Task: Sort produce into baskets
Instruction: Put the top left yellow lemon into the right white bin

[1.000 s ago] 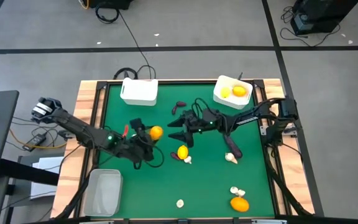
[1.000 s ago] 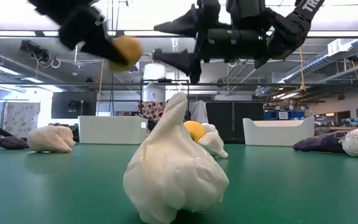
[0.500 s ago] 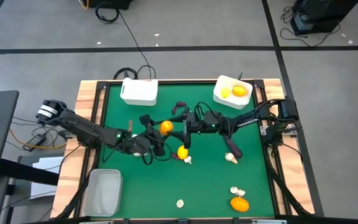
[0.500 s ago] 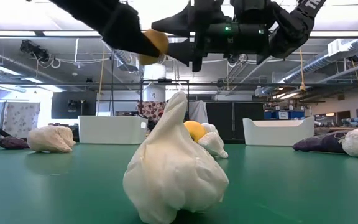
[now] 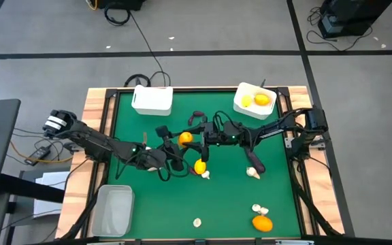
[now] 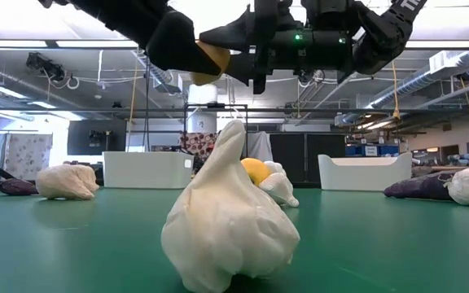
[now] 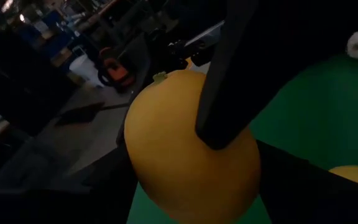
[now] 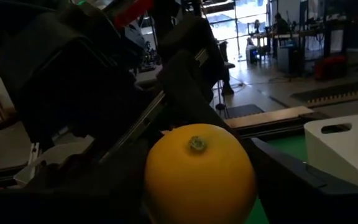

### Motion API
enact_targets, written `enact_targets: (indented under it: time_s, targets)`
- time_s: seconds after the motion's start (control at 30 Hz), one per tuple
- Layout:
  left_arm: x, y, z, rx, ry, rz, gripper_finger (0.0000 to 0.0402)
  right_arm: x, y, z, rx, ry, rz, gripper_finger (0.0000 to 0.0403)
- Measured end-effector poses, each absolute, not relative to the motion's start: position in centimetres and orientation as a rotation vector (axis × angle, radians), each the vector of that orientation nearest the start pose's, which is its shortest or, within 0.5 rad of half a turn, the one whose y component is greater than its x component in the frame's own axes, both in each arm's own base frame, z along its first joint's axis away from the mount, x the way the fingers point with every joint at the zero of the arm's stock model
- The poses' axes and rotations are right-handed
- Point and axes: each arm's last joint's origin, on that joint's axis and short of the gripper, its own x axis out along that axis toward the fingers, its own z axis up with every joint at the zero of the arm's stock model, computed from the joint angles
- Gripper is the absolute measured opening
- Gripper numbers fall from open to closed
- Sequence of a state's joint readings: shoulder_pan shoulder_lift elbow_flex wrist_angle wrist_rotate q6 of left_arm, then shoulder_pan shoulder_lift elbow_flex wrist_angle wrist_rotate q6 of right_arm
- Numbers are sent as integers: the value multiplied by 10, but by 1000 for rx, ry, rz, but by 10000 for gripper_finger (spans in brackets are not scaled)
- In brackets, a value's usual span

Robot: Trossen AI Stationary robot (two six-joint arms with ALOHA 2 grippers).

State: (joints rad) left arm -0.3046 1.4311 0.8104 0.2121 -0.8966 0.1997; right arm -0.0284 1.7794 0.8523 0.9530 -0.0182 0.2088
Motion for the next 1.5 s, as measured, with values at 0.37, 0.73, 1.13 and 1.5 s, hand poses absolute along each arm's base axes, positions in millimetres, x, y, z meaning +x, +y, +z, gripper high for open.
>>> enact_targets:
  time_s: [0.37,0.73,1.13,1.5]
  targets:
    - [277,-45,217,172,596,561,335,356,-30,183,233,287,-182,251]
    - [270,-41,208,135,690,586,384,310,-67,207,140,547,-551,247]
    - [255,-38,197,94,823,654,353,226,-133,221,206,840,-1032,247]
    - [254,-38,197,98,832,651,351,186,-178,167,348,1045,-1170,272]
